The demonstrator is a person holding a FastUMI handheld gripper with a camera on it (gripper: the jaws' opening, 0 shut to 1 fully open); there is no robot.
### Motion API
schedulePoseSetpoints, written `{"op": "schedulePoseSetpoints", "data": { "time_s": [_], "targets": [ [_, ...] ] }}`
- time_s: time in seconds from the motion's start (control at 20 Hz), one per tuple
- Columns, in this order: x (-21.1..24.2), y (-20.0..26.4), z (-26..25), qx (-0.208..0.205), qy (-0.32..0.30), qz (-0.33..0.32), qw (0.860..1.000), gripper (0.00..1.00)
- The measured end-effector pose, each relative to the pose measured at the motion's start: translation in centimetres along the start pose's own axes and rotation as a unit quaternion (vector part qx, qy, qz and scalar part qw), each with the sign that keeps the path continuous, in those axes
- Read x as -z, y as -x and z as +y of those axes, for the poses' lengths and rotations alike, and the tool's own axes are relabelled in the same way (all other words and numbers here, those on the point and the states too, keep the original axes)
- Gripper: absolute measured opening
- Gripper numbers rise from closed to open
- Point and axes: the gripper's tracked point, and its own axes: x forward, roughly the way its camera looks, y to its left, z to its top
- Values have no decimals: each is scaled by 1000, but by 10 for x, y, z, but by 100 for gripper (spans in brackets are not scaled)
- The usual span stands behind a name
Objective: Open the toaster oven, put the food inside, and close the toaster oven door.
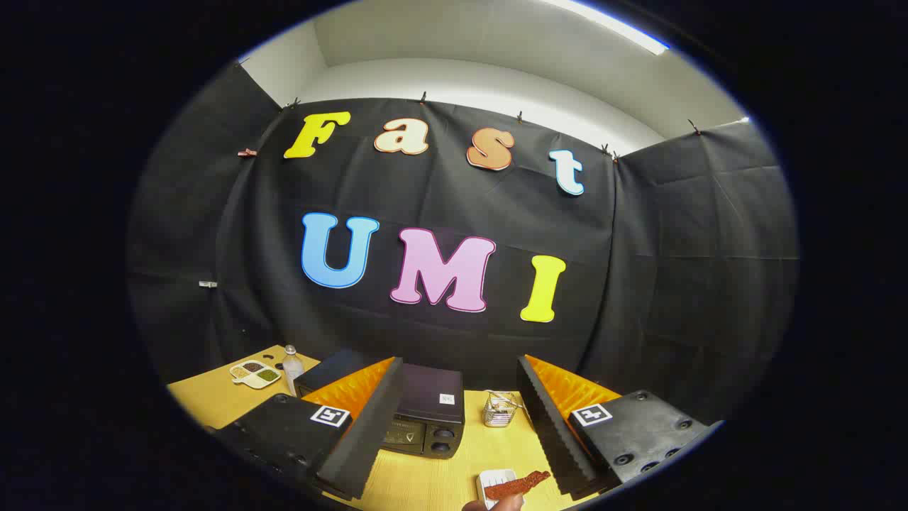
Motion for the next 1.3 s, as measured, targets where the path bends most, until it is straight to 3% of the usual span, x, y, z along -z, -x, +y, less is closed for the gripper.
{"op": "schedulePoseSetpoints", "data": {
  "time_s": [0.8,1.3],
  "targets": [
    [3,-2,17,-10,-8,10,1000,97],
    [40,-30,78,-43,-32,54,997,97]
  ]
}}
